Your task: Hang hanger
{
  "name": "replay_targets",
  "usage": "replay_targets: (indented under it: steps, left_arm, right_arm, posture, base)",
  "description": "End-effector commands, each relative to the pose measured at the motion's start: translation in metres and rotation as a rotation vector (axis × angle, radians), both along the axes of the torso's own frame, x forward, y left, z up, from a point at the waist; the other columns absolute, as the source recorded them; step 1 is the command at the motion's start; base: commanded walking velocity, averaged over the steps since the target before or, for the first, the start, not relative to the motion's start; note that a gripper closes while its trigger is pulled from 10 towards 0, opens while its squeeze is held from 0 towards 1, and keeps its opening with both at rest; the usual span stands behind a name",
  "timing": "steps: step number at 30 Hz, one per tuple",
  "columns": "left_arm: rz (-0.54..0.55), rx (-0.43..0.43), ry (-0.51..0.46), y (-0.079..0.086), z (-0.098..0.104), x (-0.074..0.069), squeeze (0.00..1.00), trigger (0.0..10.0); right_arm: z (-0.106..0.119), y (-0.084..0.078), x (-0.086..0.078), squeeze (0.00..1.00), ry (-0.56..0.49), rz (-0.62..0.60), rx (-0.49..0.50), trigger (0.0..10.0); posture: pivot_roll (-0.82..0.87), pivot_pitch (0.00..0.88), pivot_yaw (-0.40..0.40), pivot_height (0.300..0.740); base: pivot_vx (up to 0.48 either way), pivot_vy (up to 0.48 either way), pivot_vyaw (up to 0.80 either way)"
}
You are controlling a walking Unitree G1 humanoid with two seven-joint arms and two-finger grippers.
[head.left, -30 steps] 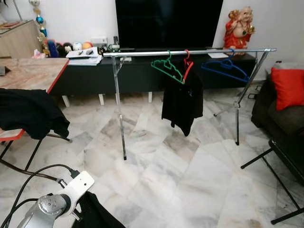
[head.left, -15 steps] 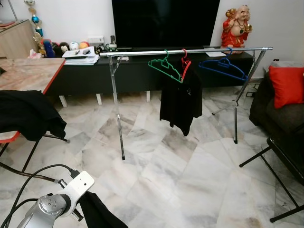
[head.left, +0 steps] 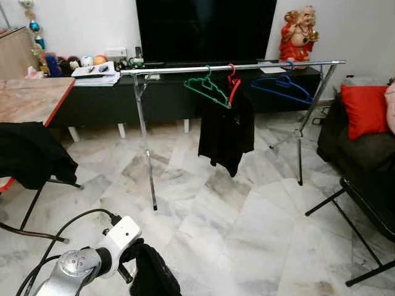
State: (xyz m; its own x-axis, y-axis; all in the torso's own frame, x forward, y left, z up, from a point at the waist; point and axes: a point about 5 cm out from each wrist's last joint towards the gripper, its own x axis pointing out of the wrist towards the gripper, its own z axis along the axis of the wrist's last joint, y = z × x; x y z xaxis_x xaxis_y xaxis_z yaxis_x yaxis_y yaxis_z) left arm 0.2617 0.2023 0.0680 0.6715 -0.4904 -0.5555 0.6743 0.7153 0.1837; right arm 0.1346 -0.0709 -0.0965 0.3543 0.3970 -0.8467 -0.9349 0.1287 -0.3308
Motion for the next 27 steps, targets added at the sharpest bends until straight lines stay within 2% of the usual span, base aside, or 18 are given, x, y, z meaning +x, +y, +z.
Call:
replay_targets:
  steps: [1, 27]
  left_arm:
    - [0.092, 0.129, -0.034, 0.0265, 0.0099, 0.0067, 1.0, 10.0]
    - [0.092, 0.129, -0.034, 0.0265, 0.0099, 0.0067, 1.0, 10.0]
  right_arm:
    - [0.1757, -0.2343, 0.1934, 0.0, -0.382, -0.367, -0.725, 0.0]
    - [0.1757, -0.2343, 0.1934, 0.0, -0.382, -0.367, -0.725, 0.0]
  posture:
    - [0.08, 0.102, -0.107, 0.74]
    - [0.08, 0.102, -0.107, 0.74]
  base:
    - [0.0, 0.0, 0.0]
    - [0.0, 0.0, 0.0]
